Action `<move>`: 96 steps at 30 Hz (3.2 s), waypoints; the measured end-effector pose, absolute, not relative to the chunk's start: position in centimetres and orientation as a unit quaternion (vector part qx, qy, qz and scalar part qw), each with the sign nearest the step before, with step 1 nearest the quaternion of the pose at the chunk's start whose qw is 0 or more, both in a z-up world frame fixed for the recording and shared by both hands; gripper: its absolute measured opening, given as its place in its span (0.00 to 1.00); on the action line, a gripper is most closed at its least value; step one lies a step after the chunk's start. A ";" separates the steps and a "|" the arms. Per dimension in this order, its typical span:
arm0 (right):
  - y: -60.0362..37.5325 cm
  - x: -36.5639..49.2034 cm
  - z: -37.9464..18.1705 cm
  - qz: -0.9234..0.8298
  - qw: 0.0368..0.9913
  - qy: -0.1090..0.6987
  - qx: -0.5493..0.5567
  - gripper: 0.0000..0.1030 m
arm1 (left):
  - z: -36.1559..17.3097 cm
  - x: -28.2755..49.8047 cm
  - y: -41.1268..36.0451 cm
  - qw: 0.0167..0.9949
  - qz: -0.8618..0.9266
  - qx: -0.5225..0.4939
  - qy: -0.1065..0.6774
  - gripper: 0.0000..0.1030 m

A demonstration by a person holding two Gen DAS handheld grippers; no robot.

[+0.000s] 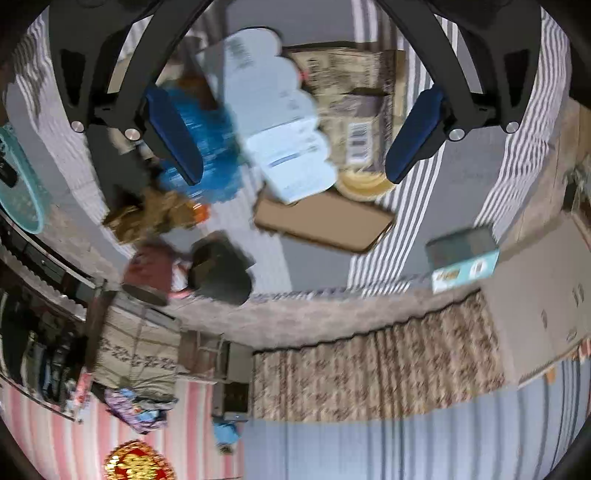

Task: Collect trash
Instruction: 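Return the left gripper to the mat and grasp the white receipt, then grasp the brown crumpled wrapper with the right gripper while the left holds the receipt, then carry receipt and wrapper over the basket and open both grippers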

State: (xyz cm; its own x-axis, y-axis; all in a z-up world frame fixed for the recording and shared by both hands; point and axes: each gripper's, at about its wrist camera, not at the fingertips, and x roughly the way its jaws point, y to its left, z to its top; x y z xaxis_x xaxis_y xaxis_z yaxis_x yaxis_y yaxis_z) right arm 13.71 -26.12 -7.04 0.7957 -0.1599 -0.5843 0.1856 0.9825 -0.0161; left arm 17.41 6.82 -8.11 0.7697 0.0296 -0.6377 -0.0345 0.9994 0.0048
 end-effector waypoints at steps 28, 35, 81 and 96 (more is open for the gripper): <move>-23.1 14.8 -6.5 -0.070 0.948 0.311 -0.011 0.84 | -7.9 18.5 5.4 0.935 -0.033 0.021 0.352 0.53; -19.9 17.2 -6.3 -0.041 0.948 0.315 -0.024 0.84 | -6.1 20.4 7.1 0.945 -0.024 0.024 0.327 0.53; -34.3 13.7 -3.6 -0.113 0.948 0.297 0.032 0.37 | -1.6 17.8 -6.3 0.959 -0.100 0.038 0.262 0.53; -44.4 11.0 -4.8 -0.185 0.934 0.297 0.076 0.37 | -3.8 16.6 -25.5 0.931 -0.240 0.050 0.271 0.53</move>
State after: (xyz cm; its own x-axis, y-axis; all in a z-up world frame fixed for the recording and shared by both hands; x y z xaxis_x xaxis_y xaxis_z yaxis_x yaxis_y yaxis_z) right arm 11.04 -44.41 -4.77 0.7552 -0.3013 -0.5821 0.3912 0.9198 0.0314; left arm 16.62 -25.47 -3.77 0.7370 -0.4202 -0.5294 0.4748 0.8793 -0.0371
